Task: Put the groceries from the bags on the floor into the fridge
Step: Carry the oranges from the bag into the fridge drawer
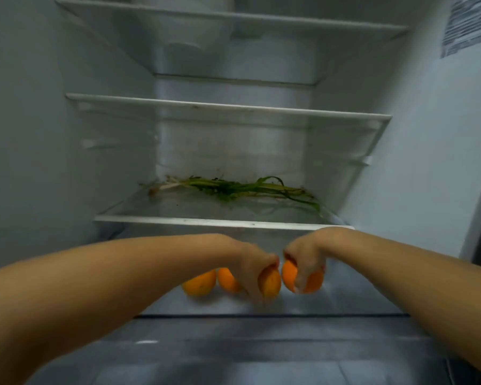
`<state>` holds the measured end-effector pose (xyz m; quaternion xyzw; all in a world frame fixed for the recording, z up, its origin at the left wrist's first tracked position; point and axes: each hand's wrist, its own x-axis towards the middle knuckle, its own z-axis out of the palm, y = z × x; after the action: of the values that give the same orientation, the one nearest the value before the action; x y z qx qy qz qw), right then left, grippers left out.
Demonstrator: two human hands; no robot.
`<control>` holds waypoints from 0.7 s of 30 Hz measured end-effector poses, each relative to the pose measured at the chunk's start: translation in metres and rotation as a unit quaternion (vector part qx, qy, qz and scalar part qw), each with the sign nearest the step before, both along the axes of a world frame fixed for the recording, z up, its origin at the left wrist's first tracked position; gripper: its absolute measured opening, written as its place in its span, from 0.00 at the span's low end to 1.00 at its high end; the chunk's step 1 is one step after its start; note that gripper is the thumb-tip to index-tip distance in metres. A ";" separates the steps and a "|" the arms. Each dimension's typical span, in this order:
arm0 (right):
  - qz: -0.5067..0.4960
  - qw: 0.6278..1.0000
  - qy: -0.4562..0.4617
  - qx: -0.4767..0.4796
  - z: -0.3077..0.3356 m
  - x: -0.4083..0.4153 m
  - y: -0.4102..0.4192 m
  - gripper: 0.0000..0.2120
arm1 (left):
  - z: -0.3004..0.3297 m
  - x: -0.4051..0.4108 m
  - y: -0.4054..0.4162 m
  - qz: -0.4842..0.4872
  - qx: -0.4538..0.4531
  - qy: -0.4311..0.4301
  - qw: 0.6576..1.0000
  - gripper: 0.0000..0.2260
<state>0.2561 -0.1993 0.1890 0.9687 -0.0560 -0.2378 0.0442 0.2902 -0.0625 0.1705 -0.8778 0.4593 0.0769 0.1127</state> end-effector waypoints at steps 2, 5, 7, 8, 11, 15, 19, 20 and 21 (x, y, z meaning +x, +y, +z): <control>0.005 1.000 0.005 -0.026 -0.008 0.010 -0.003 0.34 | -0.014 0.012 -0.008 -0.014 0.006 -0.019 1.000 0.32; 0.012 0.999 0.014 -0.039 -0.026 0.013 -0.007 0.37 | -0.039 0.023 -0.009 -0.016 0.004 -0.016 1.000 0.33; 0.017 0.999 0.013 -0.032 -0.034 0.012 -0.010 0.36 | -0.048 0.024 -0.007 -0.002 -0.015 0.009 1.000 0.33; 0.020 0.999 0.007 -0.033 -0.035 0.010 -0.010 0.36 | -0.050 0.024 -0.005 0.002 -0.019 0.012 1.000 0.33; 0.007 1.000 0.009 -0.027 -0.037 0.010 -0.008 0.37 | -0.048 0.022 -0.002 0.010 -0.021 0.018 1.000 0.34; -0.064 0.995 0.039 0.060 -0.029 0.006 -0.005 0.40 | -0.041 0.016 0.000 0.013 -0.014 0.023 1.000 0.37; -0.094 0.991 0.035 0.084 -0.009 -0.004 -0.003 0.37 | -0.015 0.011 0.003 0.032 0.013 0.034 0.999 0.36; -0.097 0.991 0.028 0.088 -0.004 -0.009 -0.003 0.35 | -0.006 0.008 0.005 0.041 0.022 0.029 0.998 0.34; -0.099 0.990 0.016 0.097 0.002 -0.014 -0.002 0.33 | 0.005 0.002 0.009 0.058 0.028 0.028 0.998 0.31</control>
<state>0.2425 -0.2011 0.1908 0.9543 -0.1272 -0.2603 -0.0732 0.2920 -0.0538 0.1759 -0.8968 0.4083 0.1210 0.1197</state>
